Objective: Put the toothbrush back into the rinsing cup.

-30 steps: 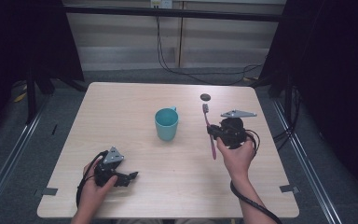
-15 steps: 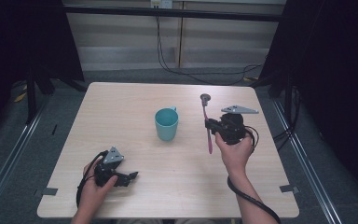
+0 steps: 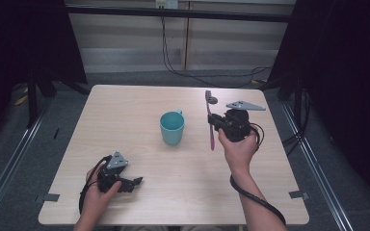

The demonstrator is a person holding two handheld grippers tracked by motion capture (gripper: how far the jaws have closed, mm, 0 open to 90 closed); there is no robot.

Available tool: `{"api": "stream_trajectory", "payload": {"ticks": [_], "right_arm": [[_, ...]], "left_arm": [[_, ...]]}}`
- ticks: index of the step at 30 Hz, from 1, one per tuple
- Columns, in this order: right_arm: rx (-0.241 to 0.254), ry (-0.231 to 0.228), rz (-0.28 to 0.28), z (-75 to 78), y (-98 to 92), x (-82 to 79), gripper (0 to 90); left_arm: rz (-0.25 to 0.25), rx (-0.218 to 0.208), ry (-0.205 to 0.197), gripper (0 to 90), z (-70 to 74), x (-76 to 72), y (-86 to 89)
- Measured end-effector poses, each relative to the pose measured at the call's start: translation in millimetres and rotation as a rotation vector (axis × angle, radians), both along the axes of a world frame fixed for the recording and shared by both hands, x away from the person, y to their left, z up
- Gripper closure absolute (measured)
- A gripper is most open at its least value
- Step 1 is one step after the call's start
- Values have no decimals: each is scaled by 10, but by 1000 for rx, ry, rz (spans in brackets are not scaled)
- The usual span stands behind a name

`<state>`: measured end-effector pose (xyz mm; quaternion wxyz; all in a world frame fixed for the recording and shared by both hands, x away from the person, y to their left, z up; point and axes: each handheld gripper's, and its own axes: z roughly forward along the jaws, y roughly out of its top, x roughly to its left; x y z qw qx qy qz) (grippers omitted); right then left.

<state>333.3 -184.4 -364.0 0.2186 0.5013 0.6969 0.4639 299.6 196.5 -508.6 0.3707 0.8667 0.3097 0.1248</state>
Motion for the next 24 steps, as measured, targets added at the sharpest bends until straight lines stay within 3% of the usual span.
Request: {"api": "stream_trajectory", "payload": {"ticks": [24], "right_arm": [[50, -80, 20, 211, 245, 221, 810]], "left_arm": [[-1, 1, 0, 135, 1, 1, 1]]}}
